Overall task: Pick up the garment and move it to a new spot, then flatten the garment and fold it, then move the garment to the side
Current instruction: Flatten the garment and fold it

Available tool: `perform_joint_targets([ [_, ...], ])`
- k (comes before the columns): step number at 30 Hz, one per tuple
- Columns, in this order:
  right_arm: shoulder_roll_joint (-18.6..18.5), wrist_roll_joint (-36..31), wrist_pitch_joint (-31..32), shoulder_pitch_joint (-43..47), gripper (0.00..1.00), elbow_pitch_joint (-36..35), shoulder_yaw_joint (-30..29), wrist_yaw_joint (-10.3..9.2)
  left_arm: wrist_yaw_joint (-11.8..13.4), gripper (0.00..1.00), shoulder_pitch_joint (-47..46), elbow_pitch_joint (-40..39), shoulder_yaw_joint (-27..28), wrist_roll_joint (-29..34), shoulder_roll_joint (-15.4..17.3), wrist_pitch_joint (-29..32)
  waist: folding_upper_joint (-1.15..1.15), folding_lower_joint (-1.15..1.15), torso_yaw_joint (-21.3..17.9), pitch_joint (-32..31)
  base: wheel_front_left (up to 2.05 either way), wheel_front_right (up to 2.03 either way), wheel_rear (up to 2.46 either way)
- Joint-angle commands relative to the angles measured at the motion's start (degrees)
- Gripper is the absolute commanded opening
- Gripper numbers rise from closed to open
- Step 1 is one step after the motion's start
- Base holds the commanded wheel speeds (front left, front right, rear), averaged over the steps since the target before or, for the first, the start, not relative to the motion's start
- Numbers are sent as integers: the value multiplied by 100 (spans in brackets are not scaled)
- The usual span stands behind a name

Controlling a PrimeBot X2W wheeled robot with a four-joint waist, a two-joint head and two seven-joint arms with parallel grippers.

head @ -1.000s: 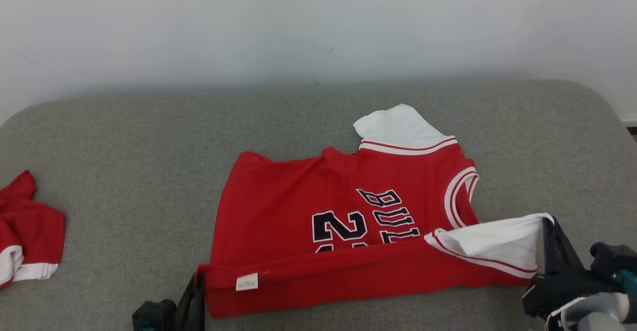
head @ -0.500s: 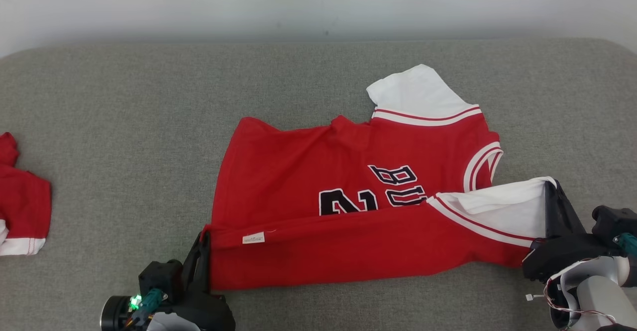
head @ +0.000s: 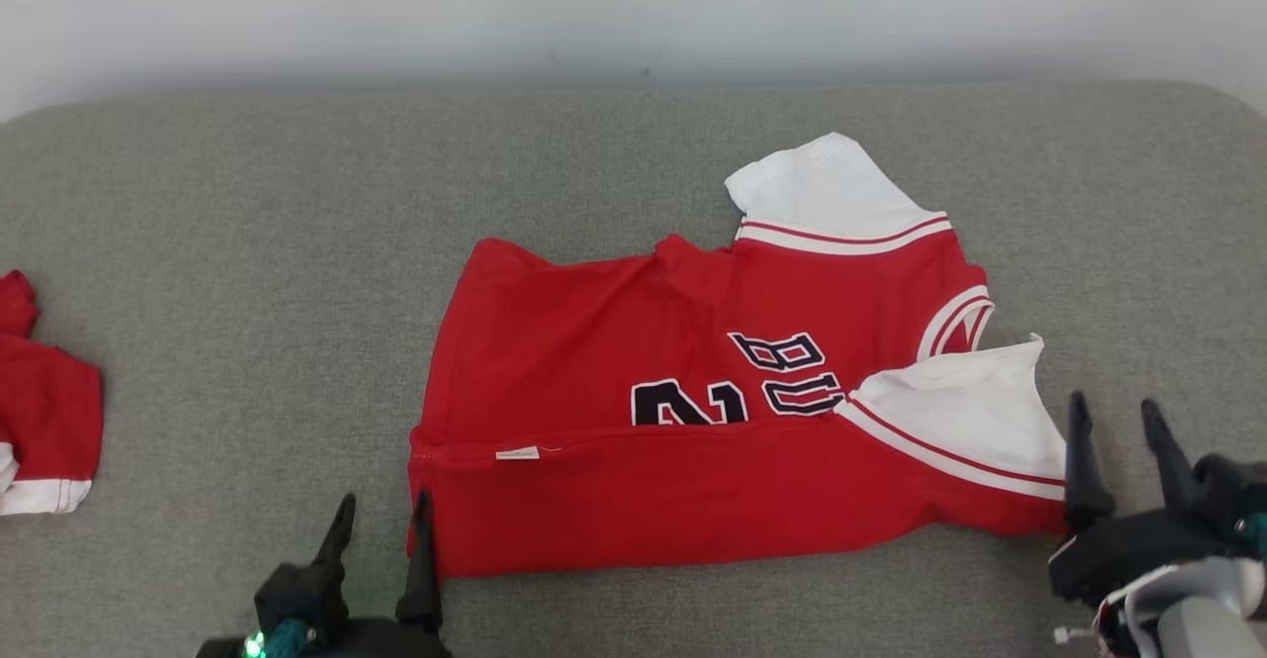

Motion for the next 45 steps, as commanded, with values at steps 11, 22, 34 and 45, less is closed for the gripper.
perform_joint_targets([
  [11, 202, 231, 0, 645, 100, -31, 151, -16, 91, 100, 575, -117, -119, -171, 17, -18, -1, 0, -37, -200, 0, 0, 0],
  [22, 222, 336, 1, 711, 100, 361, 297, -16, 60, 100, 509, -38, -168, -190, 17, -18, -1, 0, 16, -240, 0, 0, 0],
  [34, 124, 500, 2, 640, 0, 772, 475, -16, -12, 100, 539, 20, -227, -150, 16, -18, -1, 0, 57, -263, 0, 0, 0],
  [45, -2, 474, 1, 595, 0, 558, 676, -16, -211, 100, 450, 181, -465, -511, 16, -18, -1, 0, -12, -172, 0, 0, 0],
])
